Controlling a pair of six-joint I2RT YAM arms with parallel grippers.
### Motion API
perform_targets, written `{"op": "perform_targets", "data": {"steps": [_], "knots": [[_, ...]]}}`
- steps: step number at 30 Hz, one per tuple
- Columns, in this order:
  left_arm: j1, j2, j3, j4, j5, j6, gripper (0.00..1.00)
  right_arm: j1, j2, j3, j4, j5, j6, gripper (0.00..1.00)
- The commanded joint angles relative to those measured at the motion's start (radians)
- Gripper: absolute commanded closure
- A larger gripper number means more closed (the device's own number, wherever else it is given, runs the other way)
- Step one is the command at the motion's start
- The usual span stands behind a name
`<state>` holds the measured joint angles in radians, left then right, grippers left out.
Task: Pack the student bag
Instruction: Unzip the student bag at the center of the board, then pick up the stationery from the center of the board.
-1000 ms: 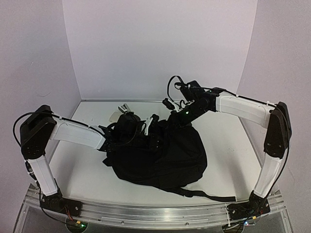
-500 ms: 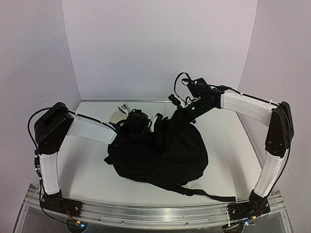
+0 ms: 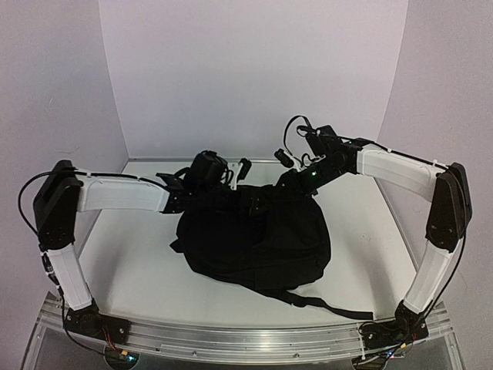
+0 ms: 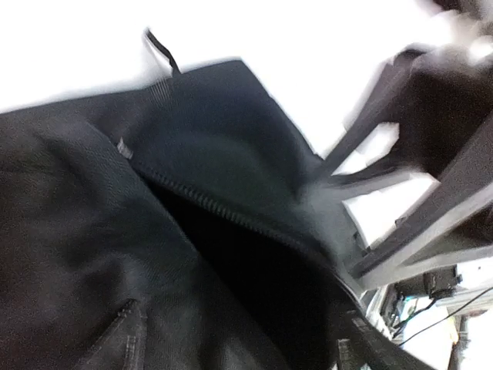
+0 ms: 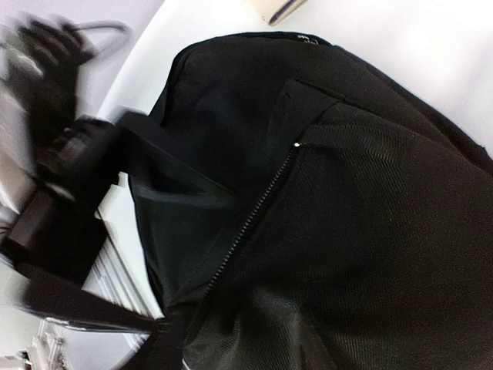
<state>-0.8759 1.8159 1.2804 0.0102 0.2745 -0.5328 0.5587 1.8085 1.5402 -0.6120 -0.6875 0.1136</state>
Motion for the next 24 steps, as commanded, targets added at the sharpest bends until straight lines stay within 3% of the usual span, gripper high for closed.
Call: {"op": "perform_targets", "data": {"steps": [1, 5, 9, 13, 16, 20, 24], "knots": [[0.049, -0.188, -0.002, -0.134, -0.100, 0.042, 0.04, -0.011, -0.087, 0.015, 0.025, 0.070, -0.032, 0.28], [0.186, -0.247, -0.048, -0.172, -0.093, -0.014, 0.00, -0.064, -0.092, 0.045, 0.009, 0.124, -0.053, 0.03], [0.355, -0.250, -0.066, -0.189, -0.059, -0.032, 0.00, -0.131, -0.079, 0.090, -0.001, 0.238, -0.117, 0.02], [0.484, -0.134, 0.067, -0.274, -0.070, 0.014, 0.00, -0.181, -0.018, 0.154, -0.018, 0.348, -0.160, 0.02], [0.529, -0.014, 0.217, -0.338, -0.100, 0.035, 0.00, -0.190, 0.031, 0.158, -0.039, 0.427, -0.226, 0.02], [0.543, 0.223, 0.549, -0.518, -0.132, 0.049, 0.00, -0.202, 0.003, 0.122, -0.039, 0.458, -0.331, 0.02], [0.543, 0.437, 0.890, -0.627, -0.150, 0.032, 0.00, -0.203, -0.027, 0.129, -0.053, 0.459, -0.303, 0.02]]}}
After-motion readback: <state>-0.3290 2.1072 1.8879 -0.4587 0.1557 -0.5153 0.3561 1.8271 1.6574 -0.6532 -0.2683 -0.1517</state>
